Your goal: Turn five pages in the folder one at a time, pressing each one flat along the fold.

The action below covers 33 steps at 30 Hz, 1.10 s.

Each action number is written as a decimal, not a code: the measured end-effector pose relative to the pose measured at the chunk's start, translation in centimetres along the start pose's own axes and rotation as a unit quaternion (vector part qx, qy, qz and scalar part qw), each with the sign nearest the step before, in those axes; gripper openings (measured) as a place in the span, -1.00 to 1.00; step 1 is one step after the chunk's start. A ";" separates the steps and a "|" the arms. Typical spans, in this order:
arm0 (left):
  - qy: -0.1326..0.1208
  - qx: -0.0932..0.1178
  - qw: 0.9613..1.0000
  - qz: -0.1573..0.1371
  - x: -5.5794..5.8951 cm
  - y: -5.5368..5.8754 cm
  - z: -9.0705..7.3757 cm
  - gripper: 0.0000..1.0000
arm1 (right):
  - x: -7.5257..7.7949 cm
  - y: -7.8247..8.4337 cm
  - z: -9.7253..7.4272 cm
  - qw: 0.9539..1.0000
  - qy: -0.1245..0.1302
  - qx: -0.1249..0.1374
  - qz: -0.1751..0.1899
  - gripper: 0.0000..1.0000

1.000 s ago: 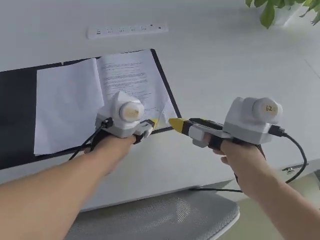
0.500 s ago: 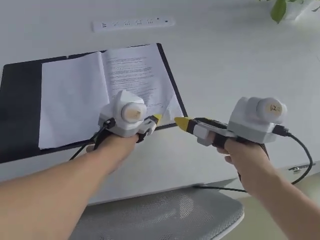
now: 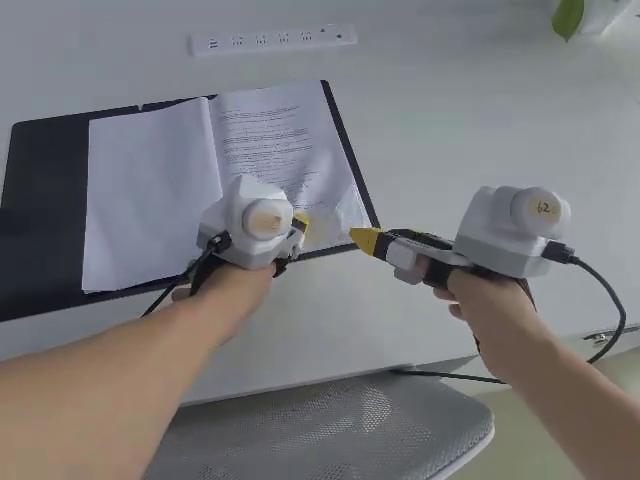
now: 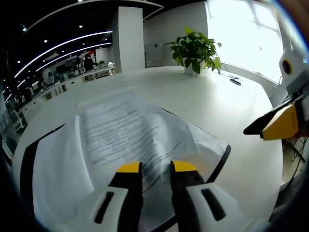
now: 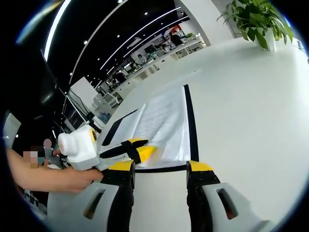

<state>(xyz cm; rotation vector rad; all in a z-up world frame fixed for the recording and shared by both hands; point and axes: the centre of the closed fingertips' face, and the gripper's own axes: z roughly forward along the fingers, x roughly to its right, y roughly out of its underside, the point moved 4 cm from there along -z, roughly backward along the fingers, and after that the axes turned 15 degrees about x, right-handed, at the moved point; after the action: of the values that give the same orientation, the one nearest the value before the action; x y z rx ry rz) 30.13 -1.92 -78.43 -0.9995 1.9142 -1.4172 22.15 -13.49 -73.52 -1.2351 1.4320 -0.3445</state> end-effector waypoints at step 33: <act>-0.008 -0.003 1.000 -0.013 -0.3 0.0 0.0 -0.68 | 0.2 0.0 4.2 1.000 0.008 0.012 0.008 -1.00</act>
<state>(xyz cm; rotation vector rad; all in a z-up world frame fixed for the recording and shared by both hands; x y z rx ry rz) 30.31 -1.63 -78.43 -1.0389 1.9014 -1.4151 25.79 -11.86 -74.91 -1.2028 1.4457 -0.3604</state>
